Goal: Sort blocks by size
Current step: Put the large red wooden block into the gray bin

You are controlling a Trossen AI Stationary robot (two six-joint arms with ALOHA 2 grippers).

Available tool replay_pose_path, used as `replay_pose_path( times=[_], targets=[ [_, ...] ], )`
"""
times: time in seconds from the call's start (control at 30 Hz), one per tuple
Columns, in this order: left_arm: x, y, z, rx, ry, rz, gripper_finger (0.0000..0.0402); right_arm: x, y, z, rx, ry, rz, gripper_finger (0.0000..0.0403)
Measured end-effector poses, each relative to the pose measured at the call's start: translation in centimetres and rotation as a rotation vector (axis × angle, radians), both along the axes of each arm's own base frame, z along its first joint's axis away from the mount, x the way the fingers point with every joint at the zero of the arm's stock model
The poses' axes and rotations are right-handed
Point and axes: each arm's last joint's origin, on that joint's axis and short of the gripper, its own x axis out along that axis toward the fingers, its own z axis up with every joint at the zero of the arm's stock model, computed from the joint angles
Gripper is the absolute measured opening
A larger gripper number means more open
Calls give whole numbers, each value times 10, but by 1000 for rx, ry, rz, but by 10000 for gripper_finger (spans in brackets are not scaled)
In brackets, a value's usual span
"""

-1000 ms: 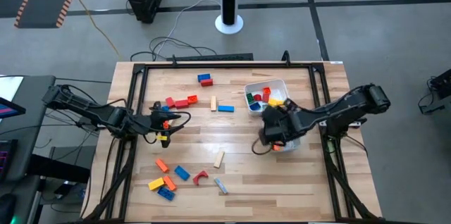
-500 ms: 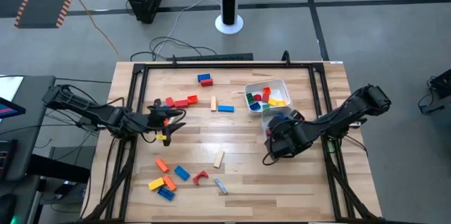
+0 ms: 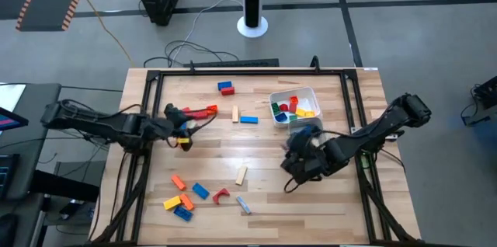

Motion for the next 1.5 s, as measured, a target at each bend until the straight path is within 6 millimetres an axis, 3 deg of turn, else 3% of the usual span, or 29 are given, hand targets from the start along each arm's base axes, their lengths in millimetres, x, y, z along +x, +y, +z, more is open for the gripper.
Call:
replay_pose_path(
  times=[0.17,0.4,0.6,0.73,0.97,1.17,1.5],
  targets=[
    [8,21,-10,-39,109,9,208,36,11,1,-67,-230,194,240],
    [15,45,-23,-56,211,96,208,72,22,-41,-140,-232,329,239],
    [23,58,-34,-62,264,127,208,93,21,-77,-152,-198,374,239],
    [30,66,-41,-43,298,133,209,100,20,-89,-97,-195,438,239],
    [42,85,-42,-34,364,161,209,102,19,-89,-60,-190,509,239],
    [59,99,-40,-83,459,15,209,101,20,-89,-62,-187,519,240],
    [64,118,-78,-137,696,-49,209,100,24,-90,-56,-185,531,240]
  ],
)
